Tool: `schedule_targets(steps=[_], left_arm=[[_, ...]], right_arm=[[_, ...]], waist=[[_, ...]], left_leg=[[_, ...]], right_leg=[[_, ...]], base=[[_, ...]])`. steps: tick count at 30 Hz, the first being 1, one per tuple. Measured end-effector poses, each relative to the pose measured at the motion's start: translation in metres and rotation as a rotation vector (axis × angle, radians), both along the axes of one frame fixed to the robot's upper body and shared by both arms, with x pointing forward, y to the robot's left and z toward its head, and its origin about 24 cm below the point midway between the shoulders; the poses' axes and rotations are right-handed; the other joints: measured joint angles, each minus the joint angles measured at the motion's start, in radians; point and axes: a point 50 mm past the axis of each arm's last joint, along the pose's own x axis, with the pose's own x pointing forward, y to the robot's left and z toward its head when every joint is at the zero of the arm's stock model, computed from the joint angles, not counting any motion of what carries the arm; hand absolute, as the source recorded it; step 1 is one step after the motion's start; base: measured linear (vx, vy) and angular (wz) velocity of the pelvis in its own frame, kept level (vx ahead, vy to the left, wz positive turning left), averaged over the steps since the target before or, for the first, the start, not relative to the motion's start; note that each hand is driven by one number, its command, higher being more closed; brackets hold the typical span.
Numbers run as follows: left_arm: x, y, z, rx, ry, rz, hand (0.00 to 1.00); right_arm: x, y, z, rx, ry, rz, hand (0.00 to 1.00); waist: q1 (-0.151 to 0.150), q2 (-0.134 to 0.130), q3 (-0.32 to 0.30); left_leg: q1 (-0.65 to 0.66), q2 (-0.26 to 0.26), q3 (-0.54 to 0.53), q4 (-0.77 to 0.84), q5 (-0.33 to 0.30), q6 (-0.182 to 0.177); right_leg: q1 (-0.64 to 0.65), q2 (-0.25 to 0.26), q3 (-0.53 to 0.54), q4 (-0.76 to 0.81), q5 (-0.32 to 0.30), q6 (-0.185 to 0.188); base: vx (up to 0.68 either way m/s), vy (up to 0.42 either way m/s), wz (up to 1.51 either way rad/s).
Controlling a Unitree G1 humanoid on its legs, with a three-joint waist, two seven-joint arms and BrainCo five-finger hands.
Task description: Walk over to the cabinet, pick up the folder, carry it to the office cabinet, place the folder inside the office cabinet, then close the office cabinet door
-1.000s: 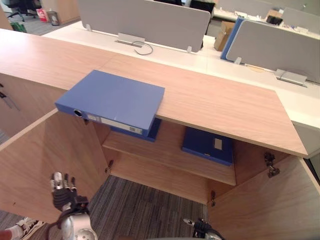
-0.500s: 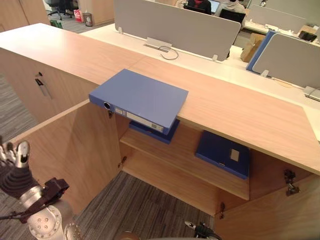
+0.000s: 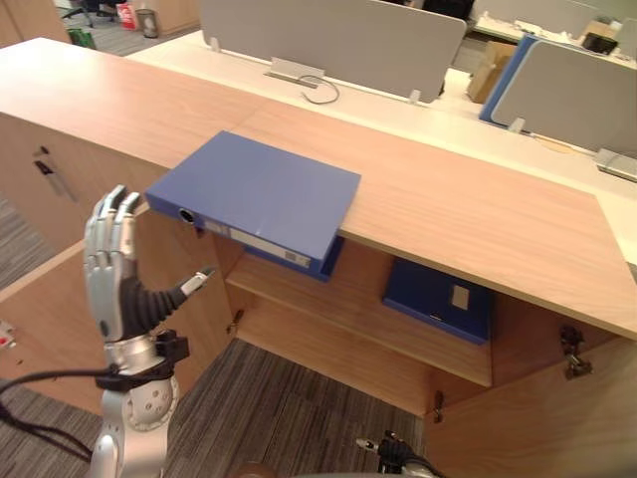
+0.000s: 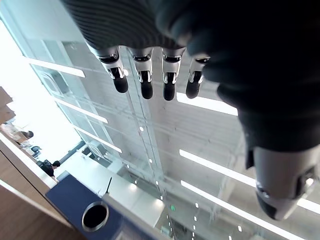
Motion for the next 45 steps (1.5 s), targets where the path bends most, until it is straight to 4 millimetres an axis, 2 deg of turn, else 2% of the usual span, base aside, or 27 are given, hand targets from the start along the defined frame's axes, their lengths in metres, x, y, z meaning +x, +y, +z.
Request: schedule_targets(steps=[6, 12, 21, 27, 36, 45], left_arm=[[0.019, 0.004, 0.002, 0.22, 0.023, 0.027, 0.0], [0.028, 0.004, 0.011, 0.401, 0.011, 0.033, 0.0], [0.047, -0.005, 0.015, 0.525, 0.001, -0.033, 0.0], [0.058, 0.004, -0.006, 0.575, 0.125, -0.049, 0.0], [0.064, 0.018, -0.03, 0.671, 0.286, -0.051, 0.0], [0.079, 0.03, -0.009, 0.743, 0.251, 0.001, 0.0]], right_arm=[[-0.002, -0.005, -0.001, -0.041, 0.006, 0.095, 0.0], [-0.005, -0.007, -0.002, -0.05, 0.014, 0.109, 0.0], [-0.005, -0.017, -0.002, -0.079, 0.014, 0.099, 0.0], [-0.002, -0.024, 0.0, -0.096, 0.0, 0.084, 0.0], [0.0, -0.039, 0.001, -0.127, -0.009, 0.057, 0.0], [0.005, -0.044, 0.004, -0.152, -0.036, 0.069, 0.0]], waist=[[-0.011, 0.009, 0.005], [-0.019, 0.015, 0.003], [-0.034, 0.022, 0.0], [-0.043, 0.031, -0.005], [-0.06, 0.051, -0.013], [-0.064, 0.054, -0.012]], left_leg=[[0.033, 0.014, 0.046, -0.02, 0.002, -0.003], [0.053, 0.022, 0.071, -0.032, 0.005, -0.005], [0.064, 0.027, 0.087, -0.043, 0.009, -0.009], [0.091, 0.024, 0.102, -0.078, 0.02, -0.008], [0.121, 0.01, 0.103, -0.108, 0.031, 0.0], [0.135, 0.004, 0.104, -0.146, 0.048, 0.003]], right_leg=[[-0.002, 0.01, 0.05, 0.005, 0.008, -0.011], [-0.002, 0.016, 0.079, 0.011, 0.014, -0.021], [-0.004, 0.022, 0.097, 0.011, 0.018, -0.026], [0.0, 0.023, 0.109, 0.005, 0.021, -0.029], [0.029, 0.015, 0.109, -0.031, 0.037, -0.022], [0.024, 0.014, 0.109, -0.032, 0.038, -0.021]], base=[[-0.04, 0.009, -0.26], [-0.07, 0.006, -0.14], [-0.02, 0.01, -0.07], [0.0, 0.017, -0.07], [0.0, 0.022, 0.0], [0.0, 0.003, 0.0]])
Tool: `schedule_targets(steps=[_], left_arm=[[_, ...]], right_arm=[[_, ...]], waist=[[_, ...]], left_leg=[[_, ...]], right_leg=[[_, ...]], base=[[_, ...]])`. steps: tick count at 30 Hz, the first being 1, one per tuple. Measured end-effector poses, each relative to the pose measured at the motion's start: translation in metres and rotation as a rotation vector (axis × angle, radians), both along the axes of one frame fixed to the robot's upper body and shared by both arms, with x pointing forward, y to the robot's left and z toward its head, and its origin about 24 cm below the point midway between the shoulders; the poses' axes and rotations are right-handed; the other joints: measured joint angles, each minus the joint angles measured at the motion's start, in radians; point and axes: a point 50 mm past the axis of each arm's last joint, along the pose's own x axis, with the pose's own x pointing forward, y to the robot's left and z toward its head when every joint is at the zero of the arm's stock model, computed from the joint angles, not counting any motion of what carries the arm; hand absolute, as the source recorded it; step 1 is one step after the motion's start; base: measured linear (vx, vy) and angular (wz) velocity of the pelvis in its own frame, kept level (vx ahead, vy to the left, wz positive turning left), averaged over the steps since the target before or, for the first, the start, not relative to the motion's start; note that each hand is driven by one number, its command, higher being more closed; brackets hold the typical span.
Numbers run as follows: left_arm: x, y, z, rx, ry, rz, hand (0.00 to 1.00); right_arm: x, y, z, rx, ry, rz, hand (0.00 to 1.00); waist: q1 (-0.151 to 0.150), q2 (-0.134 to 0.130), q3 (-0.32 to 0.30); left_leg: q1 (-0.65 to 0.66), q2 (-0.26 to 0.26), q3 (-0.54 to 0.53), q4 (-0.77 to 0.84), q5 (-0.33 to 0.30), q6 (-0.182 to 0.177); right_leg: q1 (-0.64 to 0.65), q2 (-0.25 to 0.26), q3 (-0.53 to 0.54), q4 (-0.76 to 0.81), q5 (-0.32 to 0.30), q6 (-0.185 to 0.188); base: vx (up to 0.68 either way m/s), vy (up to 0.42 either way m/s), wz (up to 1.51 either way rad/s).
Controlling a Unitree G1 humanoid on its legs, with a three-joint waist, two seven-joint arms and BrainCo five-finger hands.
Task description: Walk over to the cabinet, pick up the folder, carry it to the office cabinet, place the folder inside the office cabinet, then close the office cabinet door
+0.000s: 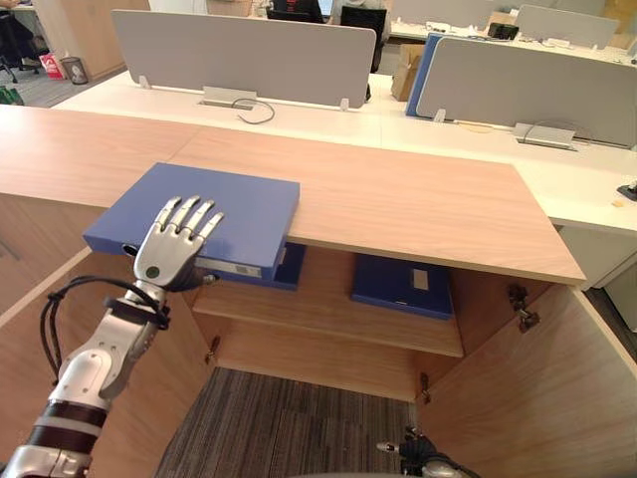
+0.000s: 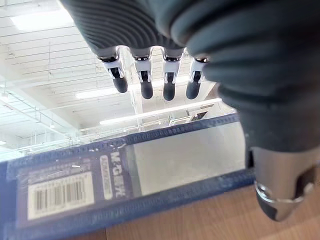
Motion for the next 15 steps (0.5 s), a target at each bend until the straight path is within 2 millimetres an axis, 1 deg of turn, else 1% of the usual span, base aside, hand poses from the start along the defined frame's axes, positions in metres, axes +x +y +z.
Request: schedule_targets(steps=[3, 7, 11, 15], left_arm=[[0.004, 0.003, 0.004, 0.009, -0.009, 0.012, 0.0], [0.009, 0.008, 0.006, 0.01, -0.013, 0.042, 0.0], [0.009, 0.012, 0.008, 0.025, -0.016, 0.057, 0.0], [0.012, 0.022, 0.002, 0.027, 0.021, 0.102, 0.0]], right_arm=[[0.002, -0.005, 0.001, -0.005, -0.01, -0.028, 0.0], [0.001, -0.006, 0.001, -0.008, -0.008, -0.028, 0.0], [-0.002, -0.006, 0.0, -0.005, -0.001, -0.033, 0.0], [-0.008, -0.01, -0.001, 0.0, 0.009, -0.056, 0.0]], waist=[[0.0, -0.002, -0.002], [-0.003, -0.002, -0.002], [-0.005, -0.002, -0.003], [-0.007, 0.001, -0.004]], left_leg=[[0.0, -0.002, 0.0, -0.011, 0.007, 0.001], [0.0, -0.003, 0.0, -0.012, 0.007, 0.001], [0.0, -0.007, 0.001, -0.013, 0.009, 0.003], [-0.001, -0.008, 0.004, -0.014, 0.009, 0.004]], right_leg=[[-0.008, -0.001, 0.0, 0.0, 0.0, 0.0], [-0.009, -0.002, 0.0, 0.0, 0.0, 0.001], [-0.009, -0.006, 0.0, 0.0, 0.002, 0.003], [-0.012, -0.007, 0.003, 0.0, 0.003, 0.004]], base=[[0.0, 0.0, 0.0], [0.0, 0.0, 0.0], [-0.02, 0.017, 0.0], [-0.04, 0.019, -0.02]])
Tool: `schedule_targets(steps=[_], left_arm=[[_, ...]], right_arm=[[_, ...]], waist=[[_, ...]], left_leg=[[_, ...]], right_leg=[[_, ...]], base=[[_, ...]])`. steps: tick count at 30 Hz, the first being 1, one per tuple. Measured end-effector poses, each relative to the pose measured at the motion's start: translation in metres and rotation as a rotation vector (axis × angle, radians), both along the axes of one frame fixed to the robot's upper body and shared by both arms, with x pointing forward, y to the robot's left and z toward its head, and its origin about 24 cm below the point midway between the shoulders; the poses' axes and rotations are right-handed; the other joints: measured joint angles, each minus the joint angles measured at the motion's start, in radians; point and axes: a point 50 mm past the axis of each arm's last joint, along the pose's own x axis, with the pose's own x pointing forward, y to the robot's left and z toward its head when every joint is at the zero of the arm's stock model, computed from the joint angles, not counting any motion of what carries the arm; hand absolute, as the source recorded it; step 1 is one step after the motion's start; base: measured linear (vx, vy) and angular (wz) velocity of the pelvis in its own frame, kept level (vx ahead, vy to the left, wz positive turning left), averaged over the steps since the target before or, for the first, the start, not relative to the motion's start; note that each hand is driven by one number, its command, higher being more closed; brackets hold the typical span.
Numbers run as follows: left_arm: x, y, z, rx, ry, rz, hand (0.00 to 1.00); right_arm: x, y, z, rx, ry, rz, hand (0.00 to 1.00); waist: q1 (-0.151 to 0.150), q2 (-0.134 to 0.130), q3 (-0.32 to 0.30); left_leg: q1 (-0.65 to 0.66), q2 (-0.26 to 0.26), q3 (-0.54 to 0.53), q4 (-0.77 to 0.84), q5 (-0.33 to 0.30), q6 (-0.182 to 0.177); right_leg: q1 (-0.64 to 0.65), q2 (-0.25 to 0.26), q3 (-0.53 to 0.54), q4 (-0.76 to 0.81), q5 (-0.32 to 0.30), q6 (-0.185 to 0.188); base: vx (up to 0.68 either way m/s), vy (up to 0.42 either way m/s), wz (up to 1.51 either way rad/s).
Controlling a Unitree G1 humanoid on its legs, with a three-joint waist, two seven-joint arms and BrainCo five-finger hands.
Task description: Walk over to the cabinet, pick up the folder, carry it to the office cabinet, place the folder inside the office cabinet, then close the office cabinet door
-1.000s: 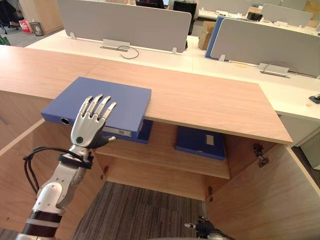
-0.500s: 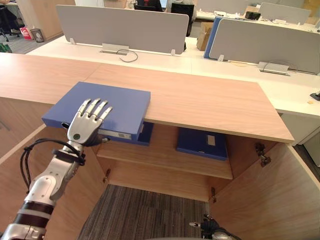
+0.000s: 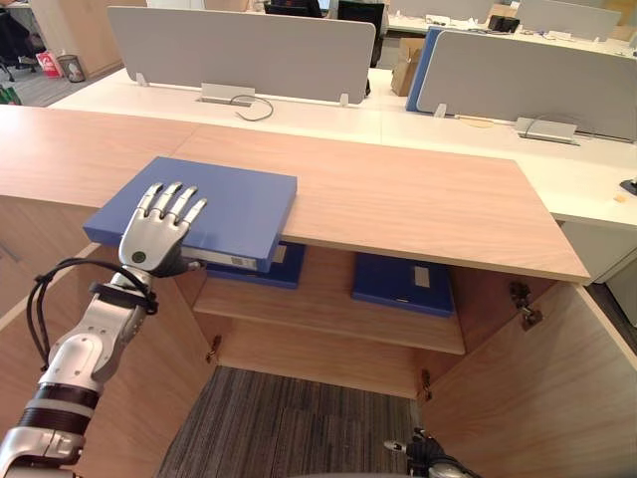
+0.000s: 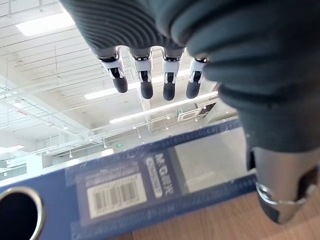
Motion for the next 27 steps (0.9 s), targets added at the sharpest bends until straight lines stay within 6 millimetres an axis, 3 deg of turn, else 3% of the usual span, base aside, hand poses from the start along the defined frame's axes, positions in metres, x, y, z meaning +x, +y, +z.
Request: schedule_targets(steps=[14, 15, 27], left_arm=[[-0.002, 0.007, -0.019, -0.029, 0.094, 0.04, 0.0], [-0.002, 0.007, -0.019, -0.031, 0.096, 0.04, 1.0], [0.004, 0.003, -0.006, -0.034, 0.007, 0.009, 1.0]], right_arm=[[0.0, -0.007, 0.001, -0.028, 0.004, 0.032, 0.0], [0.0, -0.008, 0.001, -0.029, 0.004, 0.032, 0.0], [-0.002, -0.017, 0.002, -0.061, 0.013, 0.028, 0.0]], waist=[[-0.023, -0.002, -0.001], [-0.023, -0.001, -0.001], [-0.043, 0.013, -0.012]], left_leg=[[0.004, -0.001, 0.022, -0.01, 0.0, 0.001], [0.004, -0.001, 0.023, -0.01, 0.0, 0.001], [0.005, 0.001, 0.037, 0.001, 0.0, 0.001]], right_leg=[[-0.011, 0.0, 0.021, 0.0, 0.004, 0.002], [-0.011, 0.0, 0.022, 0.0, 0.004, 0.002], [-0.011, 0.001, 0.038, -0.002, 0.014, 0.0]], base=[[-0.02, 0.008, -0.04], [-0.04, 0.005, -0.01], [-0.05, 0.004, -0.04]])
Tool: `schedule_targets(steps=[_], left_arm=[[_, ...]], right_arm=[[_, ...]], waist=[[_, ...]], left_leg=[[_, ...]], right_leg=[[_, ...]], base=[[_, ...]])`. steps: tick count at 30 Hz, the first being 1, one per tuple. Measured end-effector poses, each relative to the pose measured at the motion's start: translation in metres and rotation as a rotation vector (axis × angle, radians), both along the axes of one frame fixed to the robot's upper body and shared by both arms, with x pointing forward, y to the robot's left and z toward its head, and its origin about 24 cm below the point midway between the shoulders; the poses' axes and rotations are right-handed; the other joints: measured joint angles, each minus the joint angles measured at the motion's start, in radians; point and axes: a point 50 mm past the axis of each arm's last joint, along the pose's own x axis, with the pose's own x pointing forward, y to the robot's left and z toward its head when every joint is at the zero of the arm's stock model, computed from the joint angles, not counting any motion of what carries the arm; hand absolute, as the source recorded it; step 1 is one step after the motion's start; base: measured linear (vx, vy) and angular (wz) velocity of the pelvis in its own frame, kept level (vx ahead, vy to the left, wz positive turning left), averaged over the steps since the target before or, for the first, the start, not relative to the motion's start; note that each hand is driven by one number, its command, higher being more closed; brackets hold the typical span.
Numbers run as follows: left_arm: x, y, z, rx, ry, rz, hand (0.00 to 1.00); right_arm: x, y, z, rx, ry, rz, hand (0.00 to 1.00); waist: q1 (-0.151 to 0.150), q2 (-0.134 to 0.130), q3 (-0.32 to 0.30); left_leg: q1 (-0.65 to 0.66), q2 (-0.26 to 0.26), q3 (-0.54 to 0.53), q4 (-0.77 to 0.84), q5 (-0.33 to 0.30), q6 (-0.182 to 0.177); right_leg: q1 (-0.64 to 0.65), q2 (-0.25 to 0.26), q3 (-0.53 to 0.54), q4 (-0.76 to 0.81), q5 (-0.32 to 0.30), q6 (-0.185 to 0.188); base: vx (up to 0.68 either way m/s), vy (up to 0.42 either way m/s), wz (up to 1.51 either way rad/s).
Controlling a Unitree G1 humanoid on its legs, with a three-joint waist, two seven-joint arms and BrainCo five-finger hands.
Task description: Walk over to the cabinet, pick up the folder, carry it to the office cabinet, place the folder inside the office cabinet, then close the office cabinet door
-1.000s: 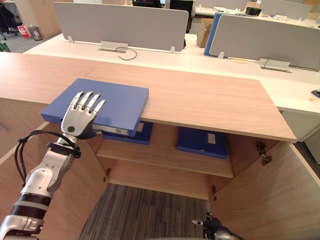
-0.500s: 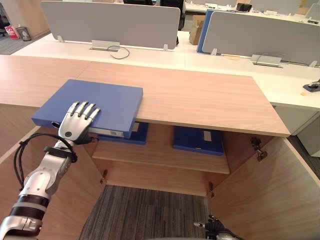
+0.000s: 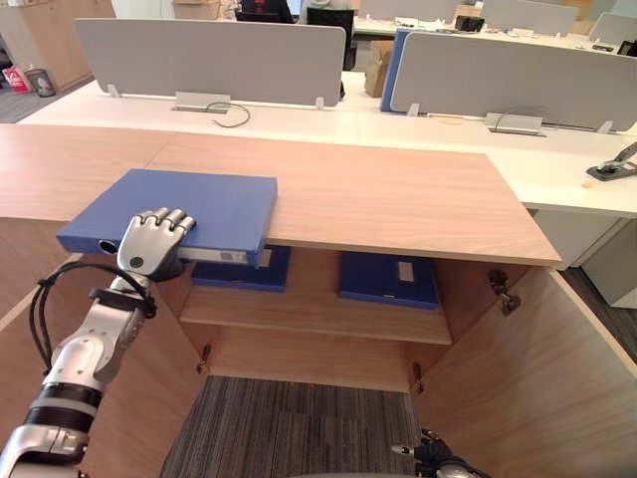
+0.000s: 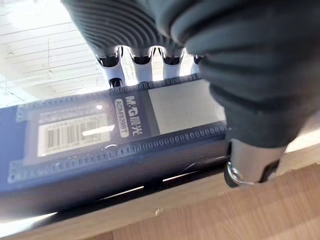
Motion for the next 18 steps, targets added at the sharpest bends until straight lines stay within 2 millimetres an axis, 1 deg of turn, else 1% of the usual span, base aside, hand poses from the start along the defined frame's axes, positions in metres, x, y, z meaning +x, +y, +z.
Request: schedule_targets(steps=[3, 7, 8, 10, 12, 13, 15, 16, 18], left_arm=[[0.002, -0.001, 0.002, 0.005, -0.014, -0.004, 1.0], [0.006, -0.011, 0.009, 0.007, -0.056, -0.036, 1.0], [0.006, -0.015, 0.01, -0.005, -0.067, -0.044, 1.0], [0.002, -0.031, 0.01, -0.055, -0.099, -0.083, 1.0], [-0.012, -0.055, 0.012, -0.138, -0.142, -0.155, 1.0], [-0.017, -0.064, 0.013, -0.172, -0.158, -0.183, 1.0], [-0.043, -0.094, 0.02, -0.353, -0.222, -0.3, 1.0], [-0.05, -0.101, 0.023, -0.405, -0.236, -0.332, 1.0], [-0.077, -0.117, 0.032, -0.647, -0.268, -0.437, 1.0]], right_arm=[[0.0, -0.002, 0.0, -0.007, 0.0, -0.007, 0.0], [-0.001, -0.003, 0.0, -0.011, 0.002, -0.011, 0.0], [-0.001, -0.003, 0.0, -0.012, 0.004, -0.014, 0.0], [-0.003, -0.003, 0.0, -0.011, 0.01, -0.017, 0.0], [-0.004, -0.002, -0.001, -0.01, 0.014, -0.02, 0.0], [-0.005, -0.002, -0.001, -0.008, 0.017, -0.022, 0.0], [-0.008, 0.001, -0.003, 0.005, 0.027, -0.041, 0.0], [-0.009, 0.002, -0.003, 0.011, 0.029, -0.047, 0.0], [-0.012, 0.01, -0.005, 0.055, 0.026, -0.097, 0.0]], waist=[[-0.003, 0.003, -0.002], [-0.008, 0.005, -0.004], [-0.008, 0.006, -0.004], [-0.005, 0.009, -0.002], [-0.003, 0.009, -0.002], [-0.002, 0.009, -0.003], [0.001, 0.008, -0.004], [0.001, 0.008, -0.004], [0.001, 0.009, -0.005]], left_leg=[[0.002, 0.0, 0.006, 0.0, 0.0, 0.0], [0.001, 0.0, 0.006, -0.001, 0.0, 0.0], [-0.001, 0.0, 0.006, -0.001, 0.0, 0.0], [-0.003, 0.0, 0.006, -0.003, 0.0, 0.0], [-0.007, 0.0, 0.005, -0.004, 0.0, 0.0], [-0.008, 0.0, 0.005, -0.004, 0.0, 0.0], [-0.025, 0.0, 0.003, 0.002, -0.002, 0.003], [-0.027, 0.0, 0.003, 0.003, -0.003, 0.003], [-0.032, 0.002, 0.004, 0.012, -0.011, 0.009]], right_leg=[[-0.002, 0.0, 0.008, -0.004, 0.002, 0.001], [-0.003, 0.0, 0.008, -0.004, 0.002, 0.001], [-0.005, 0.0, 0.008, -0.004, 0.003, 0.001], [-0.008, 0.0, 0.008, -0.003, 0.003, 0.002], [-0.01, -0.003, 0.008, 0.001, 0.002, 0.002], [-0.011, -0.005, 0.008, 0.001, 0.002, 0.002], [-0.022, -0.008, 0.008, 0.002, 0.002, 0.002], [-0.023, -0.009, 0.008, 0.002, 0.002, 0.003], [-0.024, -0.008, 0.009, 0.002, 0.002, 0.003]], base=[[-0.06, 0.01, -0.08], [-0.02, 0.0, 0.0], [0.0, 0.0, 0.0], [0.0, 0.0, 0.0], [0.0, 0.0, 0.0], [0.0, 0.029, 0.03], [0.0, 0.0, 0.0], [0.0, 0.0, 0.0], [0.0, 0.0, 0.0]])
